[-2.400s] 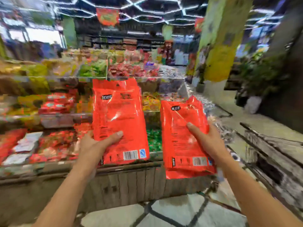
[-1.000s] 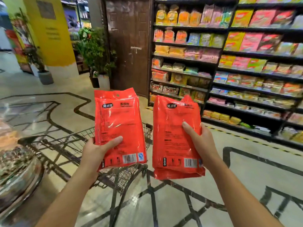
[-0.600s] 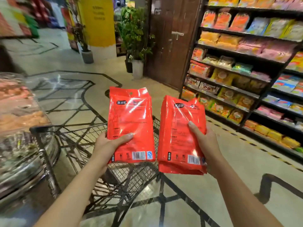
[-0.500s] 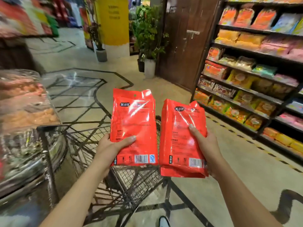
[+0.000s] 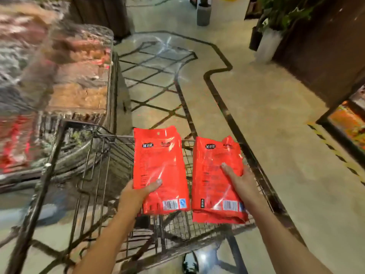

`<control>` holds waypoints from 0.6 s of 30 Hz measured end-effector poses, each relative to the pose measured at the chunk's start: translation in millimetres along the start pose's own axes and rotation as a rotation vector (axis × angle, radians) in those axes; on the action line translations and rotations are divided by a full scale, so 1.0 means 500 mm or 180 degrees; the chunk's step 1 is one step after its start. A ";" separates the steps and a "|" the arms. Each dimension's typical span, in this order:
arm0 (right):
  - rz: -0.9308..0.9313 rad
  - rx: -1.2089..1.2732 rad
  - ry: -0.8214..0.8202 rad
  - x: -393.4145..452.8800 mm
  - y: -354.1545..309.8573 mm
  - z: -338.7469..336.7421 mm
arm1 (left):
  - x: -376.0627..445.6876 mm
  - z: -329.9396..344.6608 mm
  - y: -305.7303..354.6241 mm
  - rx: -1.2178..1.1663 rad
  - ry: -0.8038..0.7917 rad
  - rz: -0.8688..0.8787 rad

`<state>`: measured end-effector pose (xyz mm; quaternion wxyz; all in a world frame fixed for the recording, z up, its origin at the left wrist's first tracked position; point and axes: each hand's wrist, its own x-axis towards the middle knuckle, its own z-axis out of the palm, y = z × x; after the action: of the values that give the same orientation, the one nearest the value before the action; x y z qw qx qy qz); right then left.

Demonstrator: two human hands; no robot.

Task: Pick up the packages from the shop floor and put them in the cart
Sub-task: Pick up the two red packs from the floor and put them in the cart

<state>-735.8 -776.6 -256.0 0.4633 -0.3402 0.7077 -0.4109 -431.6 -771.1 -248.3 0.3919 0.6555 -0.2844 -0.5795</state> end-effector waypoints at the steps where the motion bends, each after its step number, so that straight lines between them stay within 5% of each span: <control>1: 0.0078 -0.0061 -0.0110 0.028 0.026 0.015 | 0.021 0.003 -0.030 0.0048 0.0079 -0.0090; 9: 0.0552 -0.0534 -0.0478 0.231 0.246 0.116 | 0.215 0.039 -0.261 0.0867 0.0557 -0.0708; 18: 0.0591 -0.0983 -0.0556 0.447 0.478 0.216 | 0.449 0.087 -0.471 0.1343 0.0802 -0.0535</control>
<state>-734.5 -894.9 -579.7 0.5011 -0.3749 0.7477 -0.2219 -456.3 -839.9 -568.7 0.2293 0.8111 -0.2925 -0.4516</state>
